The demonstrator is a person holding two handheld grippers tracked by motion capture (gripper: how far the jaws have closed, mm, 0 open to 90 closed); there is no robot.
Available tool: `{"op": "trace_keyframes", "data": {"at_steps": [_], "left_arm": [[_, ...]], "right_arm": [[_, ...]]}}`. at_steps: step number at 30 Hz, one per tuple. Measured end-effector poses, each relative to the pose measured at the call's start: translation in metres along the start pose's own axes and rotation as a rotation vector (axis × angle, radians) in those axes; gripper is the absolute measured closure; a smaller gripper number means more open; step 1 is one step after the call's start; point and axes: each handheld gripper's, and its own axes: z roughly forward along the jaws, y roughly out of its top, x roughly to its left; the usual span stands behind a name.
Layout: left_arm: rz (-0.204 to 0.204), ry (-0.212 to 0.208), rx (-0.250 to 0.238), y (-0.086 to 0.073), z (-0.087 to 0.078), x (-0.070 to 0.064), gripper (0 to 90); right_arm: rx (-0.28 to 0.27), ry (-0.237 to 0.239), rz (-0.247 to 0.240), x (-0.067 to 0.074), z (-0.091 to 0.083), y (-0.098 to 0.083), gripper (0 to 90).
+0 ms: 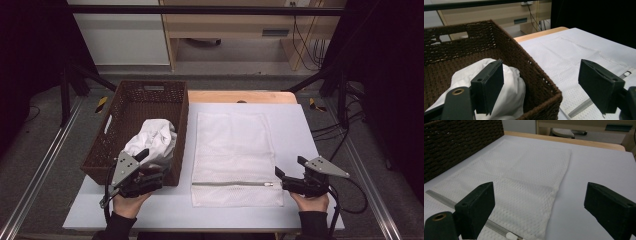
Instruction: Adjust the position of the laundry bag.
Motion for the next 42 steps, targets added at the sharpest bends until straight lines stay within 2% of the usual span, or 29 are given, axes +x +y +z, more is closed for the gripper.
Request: {"op": "trace_keyframes", "data": {"at_steps": [3,8,9,10,12,13,14,17,18,20,21,23,24,27,28,30,31,32,33,34,35,36,42], "left_arm": [[0.0,-0.005,0.0,0.0,0.001,-0.004,21.3],[0.02,-0.029,-0.015,0.003,-0.001,-0.022,23.3],[0.02,-0.029,-0.015,0.003,-0.001,-0.022,23.8],[0.037,-0.044,-0.003,0.003,0.001,-0.03,23.9],[0.044,-0.049,0.003,0.003,0.002,-0.034,24.7],[0.064,-0.076,0.014,0.001,0.004,-0.042,26.1],[0.064,-0.076,0.014,0.001,0.004,-0.042,27.5],[0.086,-0.121,0.029,-0.004,0.008,-0.054,33.4],[0.104,-0.146,0.055,-0.007,0.013,-0.062,34.5],[0.112,-0.161,0.072,-0.009,0.016,-0.065,40.0],[0.123,-0.182,0.093,-0.014,0.021,-0.071,41.0],[0.121,-0.195,0.103,-0.016,0.024,-0.074,42.9],[0.112,-0.216,0.129,-0.021,0.031,-0.08,47.9],[0.122,-0.234,0.159,-0.026,0.038,-0.086,52.4],[0.142,-0.238,0.182,-0.029,0.045,-0.093,55.6],[0.147,-0.243,0.191,-0.03,0.049,-0.097,57.6],[0.156,-0.264,0.209,-0.031,0.056,-0.103,62.3],[0.156,-0.264,0.209,-0.031,0.056,-0.103,65.0],[0.157,-0.28,0.219,-0.032,0.061,-0.107,65.0],[0.16,-0.294,0.231,-0.033,0.065,-0.111,68.9],[0.17,-0.317,0.243,-0.035,0.072,-0.119,71.5],[0.17,-0.317,0.243,-0.035,0.072,-0.119,73.3],[0.208,-0.369,0.272,-0.04,0.093,-0.148,82.6]], "right_arm": [[0.009,0.0,-0.001,0.0,0.001,0.0,11.4],[0.028,0.005,-0.003,0.004,0.004,-0.001,13.3],[0.031,0.009,-0.005,0.004,0.005,-0.001,14.0],[0.036,0.009,-0.005,0.004,0.005,-0.001,14.6],[0.039,0.013,-0.001,0.004,0.006,-0.002,15.8],[0.046,0.013,-0.002,0.004,0.006,-0.003,16.6],[0.048,0.013,0.0,0.005,0.007,-0.003,17.7],[0.063,0.015,-0.001,0.007,0.009,-0.005,19.4],[0.073,0.013,-0.008,0.008,0.011,-0.006,19.6],[0.092,0.01,-0.007,0.009,0.014,-0.008,20.5],[0.102,0.01,-0.005,0.009,0.015,-0.009,20.9],[0.11,0.007,-0.003,0.009,0.016,-0.01,21.4],[0.124,0.006,-0.003,0.009,0.017,-0.012,23.3],[0.136,-0.003,0.002,0.009,0.017,-0.015,25.0],[0.146,-0.004,0.001,0.008,0.018,-0.017,27.8],[0.161,-0.008,0.001,0.008,0.019,-0.019,28.9],[0.179,-0.004,0.008,0.008,0.02,-0.022,30.7],[0.189,-0.003,0.007,0.008,0.021,-0.024,31.4],[0.189,-0.003,0.007,0.008,0.021,-0.024,31.4],[0.205,-0.007,0.009,0.009,0.022,-0.026,32.3],[0.204,-0.005,0.005,0.008,0.022,-0.027,33.1],[0.207,-0.005,0.014,0.008,0.02,-0.028,33.6],[0.228,-0.005,0.02,0.004,0.016,-0.035,40.7]]}}
